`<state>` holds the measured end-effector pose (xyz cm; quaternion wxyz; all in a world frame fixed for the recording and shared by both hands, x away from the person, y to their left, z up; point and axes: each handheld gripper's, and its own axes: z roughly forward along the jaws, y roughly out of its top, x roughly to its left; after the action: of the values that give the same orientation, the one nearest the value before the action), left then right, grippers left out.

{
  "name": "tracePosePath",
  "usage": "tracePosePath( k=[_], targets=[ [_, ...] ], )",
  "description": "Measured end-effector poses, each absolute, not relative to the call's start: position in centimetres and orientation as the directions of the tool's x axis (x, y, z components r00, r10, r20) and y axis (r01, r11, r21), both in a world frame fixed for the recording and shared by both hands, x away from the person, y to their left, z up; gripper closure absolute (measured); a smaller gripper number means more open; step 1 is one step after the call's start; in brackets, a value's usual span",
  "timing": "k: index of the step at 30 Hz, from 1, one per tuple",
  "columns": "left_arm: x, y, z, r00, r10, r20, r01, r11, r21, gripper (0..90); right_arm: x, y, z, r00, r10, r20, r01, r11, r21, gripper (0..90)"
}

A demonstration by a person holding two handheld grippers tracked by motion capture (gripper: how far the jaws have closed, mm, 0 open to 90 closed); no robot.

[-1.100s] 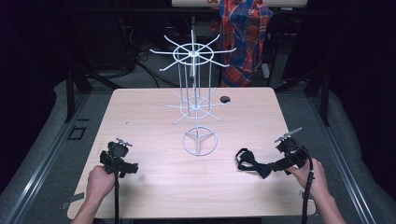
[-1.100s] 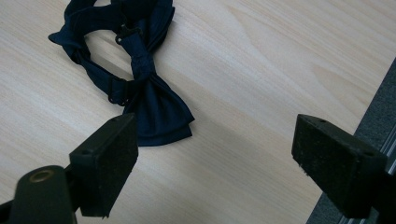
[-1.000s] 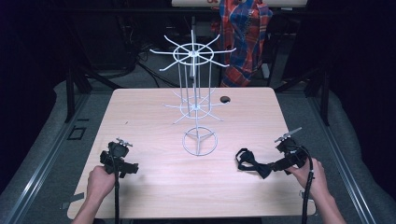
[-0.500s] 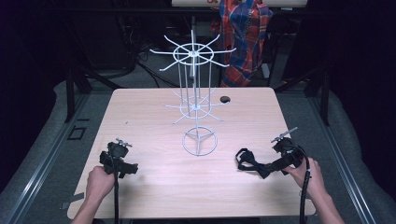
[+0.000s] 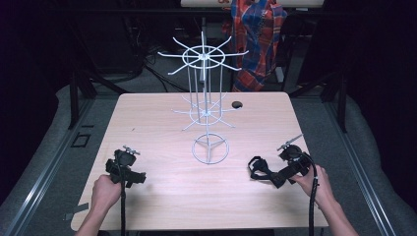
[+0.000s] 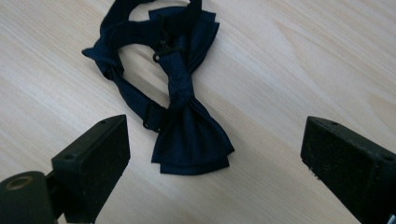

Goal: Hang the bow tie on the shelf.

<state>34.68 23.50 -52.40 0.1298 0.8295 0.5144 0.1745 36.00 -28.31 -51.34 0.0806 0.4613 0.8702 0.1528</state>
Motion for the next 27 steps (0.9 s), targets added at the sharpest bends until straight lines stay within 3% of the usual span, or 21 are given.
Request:
tracePosePath(
  k=[7, 18, 27],
  targets=[
    [34.7, 23.6, -52.4, 0.407, 0.9, 0.154, 0.811, -0.434, 0.392, 16.7, 36.7, -27.8, -51.9, -0.561, 0.828, 0.001, 0.775, 0.525, 0.351, 17.9],
    [34.7, 23.5, -52.4, 0.409, 0.899, 0.158, 0.81, -0.437, 0.391, 16.8, 37.4, -27.0, -52.9, -0.562, 0.827, 0.023, 0.781, 0.521, 0.345, 40.2],
    [34.6, 23.5, -52.4, 0.408, 0.9, 0.156, 0.811, -0.436, 0.391, 16.8, 37.4, -26.3, -53.6, -0.569, 0.822, 0.012, 0.78, 0.535, 0.324, 51.5]
  ],
)
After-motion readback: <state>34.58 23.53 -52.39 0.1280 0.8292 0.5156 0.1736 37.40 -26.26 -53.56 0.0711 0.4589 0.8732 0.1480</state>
